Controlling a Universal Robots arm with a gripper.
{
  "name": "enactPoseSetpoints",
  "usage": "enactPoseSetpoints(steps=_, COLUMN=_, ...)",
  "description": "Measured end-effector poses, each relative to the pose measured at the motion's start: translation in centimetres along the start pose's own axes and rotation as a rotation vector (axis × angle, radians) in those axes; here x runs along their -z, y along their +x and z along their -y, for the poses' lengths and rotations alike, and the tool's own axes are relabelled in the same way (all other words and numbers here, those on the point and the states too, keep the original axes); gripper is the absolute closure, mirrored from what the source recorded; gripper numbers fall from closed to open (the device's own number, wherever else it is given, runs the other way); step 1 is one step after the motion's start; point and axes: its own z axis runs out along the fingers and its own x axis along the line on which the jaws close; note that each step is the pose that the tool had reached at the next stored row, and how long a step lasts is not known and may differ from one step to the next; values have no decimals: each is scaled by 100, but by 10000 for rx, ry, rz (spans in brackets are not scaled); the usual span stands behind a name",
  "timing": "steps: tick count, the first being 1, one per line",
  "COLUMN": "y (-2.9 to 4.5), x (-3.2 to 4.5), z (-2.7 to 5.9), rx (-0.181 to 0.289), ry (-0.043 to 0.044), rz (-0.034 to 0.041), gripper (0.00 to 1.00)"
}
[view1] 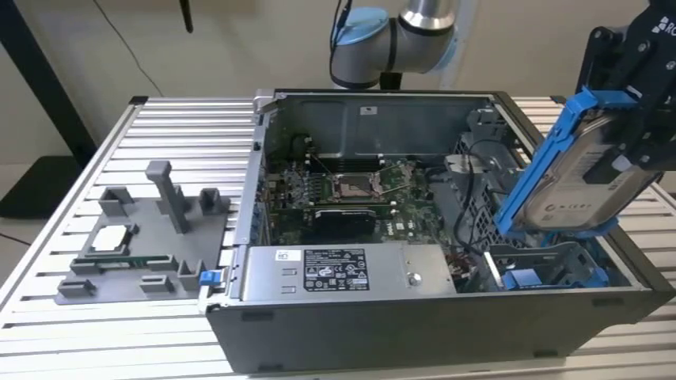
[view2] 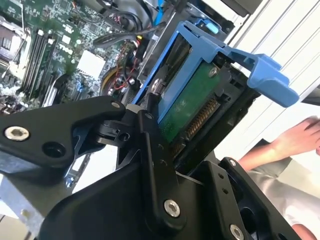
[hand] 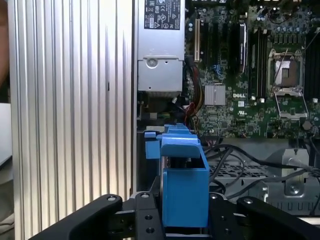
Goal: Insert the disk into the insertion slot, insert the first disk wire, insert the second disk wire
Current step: 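Insert the disk into the insertion slot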
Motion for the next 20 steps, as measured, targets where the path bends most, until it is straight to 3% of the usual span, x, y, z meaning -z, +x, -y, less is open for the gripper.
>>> enactPoseSetpoints(steps=9, y=51, x=-119, z=77, rx=2, ry=-26, rz=117, gripper=100)
enactPoseSetpoints(steps=20, y=70, x=-301, z=93, rx=6, ry=-30, rz=171, gripper=100)
